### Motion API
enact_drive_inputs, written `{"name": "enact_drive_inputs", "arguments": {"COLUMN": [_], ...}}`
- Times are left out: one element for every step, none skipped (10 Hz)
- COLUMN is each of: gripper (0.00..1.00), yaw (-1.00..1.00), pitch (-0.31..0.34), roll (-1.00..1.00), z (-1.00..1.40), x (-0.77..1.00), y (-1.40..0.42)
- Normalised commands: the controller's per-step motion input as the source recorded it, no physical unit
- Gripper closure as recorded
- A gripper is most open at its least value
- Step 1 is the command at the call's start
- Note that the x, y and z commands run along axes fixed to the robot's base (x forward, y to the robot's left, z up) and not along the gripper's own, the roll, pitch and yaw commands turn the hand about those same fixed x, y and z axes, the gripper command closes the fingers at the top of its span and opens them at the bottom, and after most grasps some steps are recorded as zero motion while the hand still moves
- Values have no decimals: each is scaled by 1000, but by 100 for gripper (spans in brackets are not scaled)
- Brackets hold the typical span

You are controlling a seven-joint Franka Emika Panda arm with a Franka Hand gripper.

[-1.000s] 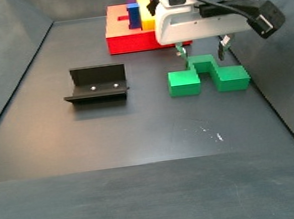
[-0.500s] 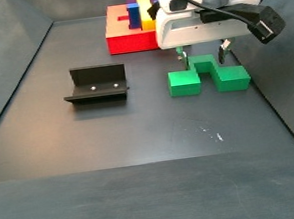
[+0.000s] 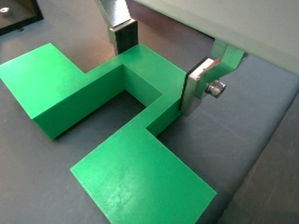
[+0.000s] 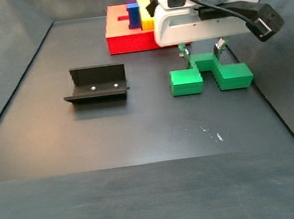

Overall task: Pick up the green object. Move up. Place the green object on the fixture. Regrasp the green object. Move to above the board. Insert the green object.
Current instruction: Pick up the green object.

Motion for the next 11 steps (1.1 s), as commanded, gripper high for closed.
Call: {"name": "enact_drive_inputs", "arguments": {"gripper": [100, 100, 100, 100, 100, 100, 100, 100, 100, 100, 100], "yaw": [0, 0, 0, 0, 0, 0, 0, 0, 0, 0, 0], "pitch": [0, 0, 0, 0, 0, 0, 0, 0, 0, 0, 0], "roll": [0, 0, 0, 0, 0, 0, 0, 0, 0, 0, 0], "z": [0, 0, 0, 0, 0, 0, 0, 0, 0, 0, 0], "x": [0, 0, 0, 0, 0, 0, 0, 0, 0, 0, 0], "y": [0, 0, 0, 0, 0, 0, 0, 0, 0, 0, 0]}}
